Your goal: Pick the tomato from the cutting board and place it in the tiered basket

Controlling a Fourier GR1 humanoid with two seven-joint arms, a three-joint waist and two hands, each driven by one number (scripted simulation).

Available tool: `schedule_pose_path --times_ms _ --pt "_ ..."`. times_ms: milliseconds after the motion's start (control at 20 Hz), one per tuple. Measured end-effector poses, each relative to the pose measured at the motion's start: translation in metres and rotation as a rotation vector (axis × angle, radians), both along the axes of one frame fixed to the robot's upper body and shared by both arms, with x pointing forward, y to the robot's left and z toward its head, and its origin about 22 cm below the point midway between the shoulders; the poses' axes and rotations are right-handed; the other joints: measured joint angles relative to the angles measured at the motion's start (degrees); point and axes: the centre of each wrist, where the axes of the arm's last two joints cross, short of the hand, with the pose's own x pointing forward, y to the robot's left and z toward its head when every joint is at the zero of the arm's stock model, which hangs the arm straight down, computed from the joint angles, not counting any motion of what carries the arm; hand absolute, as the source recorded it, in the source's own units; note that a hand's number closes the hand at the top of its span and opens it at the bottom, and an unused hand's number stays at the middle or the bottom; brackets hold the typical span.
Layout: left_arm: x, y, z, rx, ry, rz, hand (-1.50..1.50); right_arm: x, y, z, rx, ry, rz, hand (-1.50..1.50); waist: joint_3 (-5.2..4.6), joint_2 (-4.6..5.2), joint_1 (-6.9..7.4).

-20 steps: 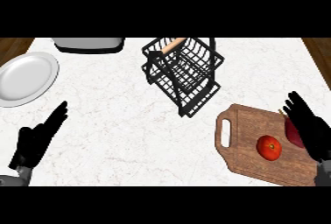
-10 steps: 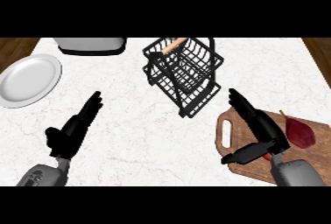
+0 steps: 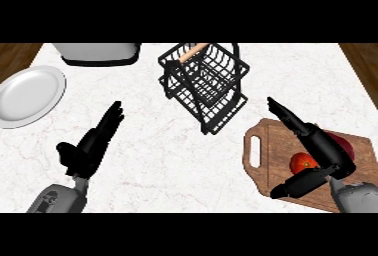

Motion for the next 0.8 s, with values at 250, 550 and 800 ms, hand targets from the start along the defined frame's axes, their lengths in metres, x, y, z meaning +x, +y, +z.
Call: schedule_pose_path --times_ms 250,550,800 --pt "-0.001 -0.004 -0.003 -0.005 0.005 0.007 0.0 0.003 -0.031 0.062 -0.439 -0.091 0.021 -1.5 -0.21 -0.43 -0.67" --pt "-0.005 0.0 -0.005 0.0 0.007 0.011 0.0 -0.01 -0.035 0.122 -0.922 -0.105 0.096 -1.5 -0.22 -0.49 -0.56" --pt "-0.005 -0.007 -0.002 0.001 -0.009 0.003 0.0 -0.037 -0.016 0.138 -1.092 -0.062 0.137 -1.5 -0.08 -0.2 -0.27"
